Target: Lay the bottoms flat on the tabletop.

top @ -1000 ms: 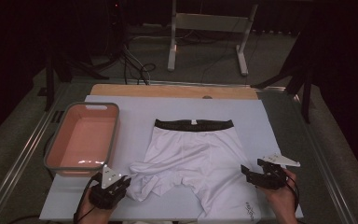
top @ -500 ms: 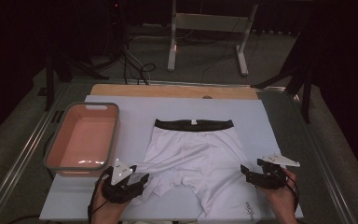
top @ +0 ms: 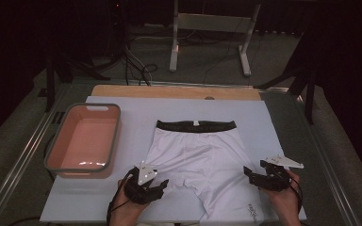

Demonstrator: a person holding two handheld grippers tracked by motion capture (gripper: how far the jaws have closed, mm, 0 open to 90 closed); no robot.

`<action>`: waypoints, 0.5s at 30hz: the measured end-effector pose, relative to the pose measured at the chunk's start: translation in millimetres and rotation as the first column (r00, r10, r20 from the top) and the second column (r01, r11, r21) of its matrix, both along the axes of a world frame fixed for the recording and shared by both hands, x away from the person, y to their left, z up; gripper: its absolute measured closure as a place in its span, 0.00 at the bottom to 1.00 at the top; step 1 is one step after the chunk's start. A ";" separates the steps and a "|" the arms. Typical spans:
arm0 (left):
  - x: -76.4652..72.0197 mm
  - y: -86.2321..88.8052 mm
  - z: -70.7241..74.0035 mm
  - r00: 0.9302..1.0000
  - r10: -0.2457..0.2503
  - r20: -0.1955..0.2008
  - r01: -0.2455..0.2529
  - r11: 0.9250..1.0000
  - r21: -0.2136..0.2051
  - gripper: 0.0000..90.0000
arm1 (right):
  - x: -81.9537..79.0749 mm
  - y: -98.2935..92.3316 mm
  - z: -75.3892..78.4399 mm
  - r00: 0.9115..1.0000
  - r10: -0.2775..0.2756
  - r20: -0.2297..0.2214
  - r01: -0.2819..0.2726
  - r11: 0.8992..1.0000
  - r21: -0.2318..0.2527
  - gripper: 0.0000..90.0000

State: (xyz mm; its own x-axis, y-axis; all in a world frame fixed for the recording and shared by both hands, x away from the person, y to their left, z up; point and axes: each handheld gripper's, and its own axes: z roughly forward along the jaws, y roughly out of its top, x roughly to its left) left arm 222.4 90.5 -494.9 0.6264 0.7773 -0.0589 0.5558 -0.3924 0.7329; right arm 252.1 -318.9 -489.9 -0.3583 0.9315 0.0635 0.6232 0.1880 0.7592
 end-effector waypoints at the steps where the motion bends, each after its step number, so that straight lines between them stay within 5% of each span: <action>1: 1.1 -0.4 -3.0 1.000 0.002 -0.009 -0.002 1.000 0.012 0.52 | 0.0 0.0 0.0 1.000 0.000 0.000 0.000 1.000 0.000 0.28; 4: 3.9 -0.8 -9.8 0.999 0.009 -0.032 -0.008 0.999 0.038 0.56 | -0.1 -0.1 -0.1 1.000 0.001 0.001 -0.001 1.000 0.001 0.28; 7: 5.3 -0.6 -13.4 0.999 -0.001 -0.054 0.004 0.998 0.062 0.71 | -0.1 -0.2 0.0 1.000 -0.002 0.002 0.002 1.000 0.003 0.28; 10: 3.6 0.9 -12.1 0.998 -0.015 -0.062 0.019 0.998 0.052 0.89 | -0.4 -0.9 0.2 1.000 0.001 0.000 -0.001 1.000 0.003 0.27; 15: -4.9 4.7 -3.4 0.997 -0.055 -0.063 0.056 0.998 0.019 0.94 | -0.4 -1.6 0.3 1.000 -0.001 -0.003 0.001 1.000 0.006 0.28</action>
State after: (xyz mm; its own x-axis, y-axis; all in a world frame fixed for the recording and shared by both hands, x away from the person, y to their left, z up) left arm 217.4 95.3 -498.3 0.6642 0.7429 -0.0835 0.5771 -0.4386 0.6889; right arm 251.7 -320.5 -489.5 -0.3573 0.9313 0.0702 0.6258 0.1829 0.7582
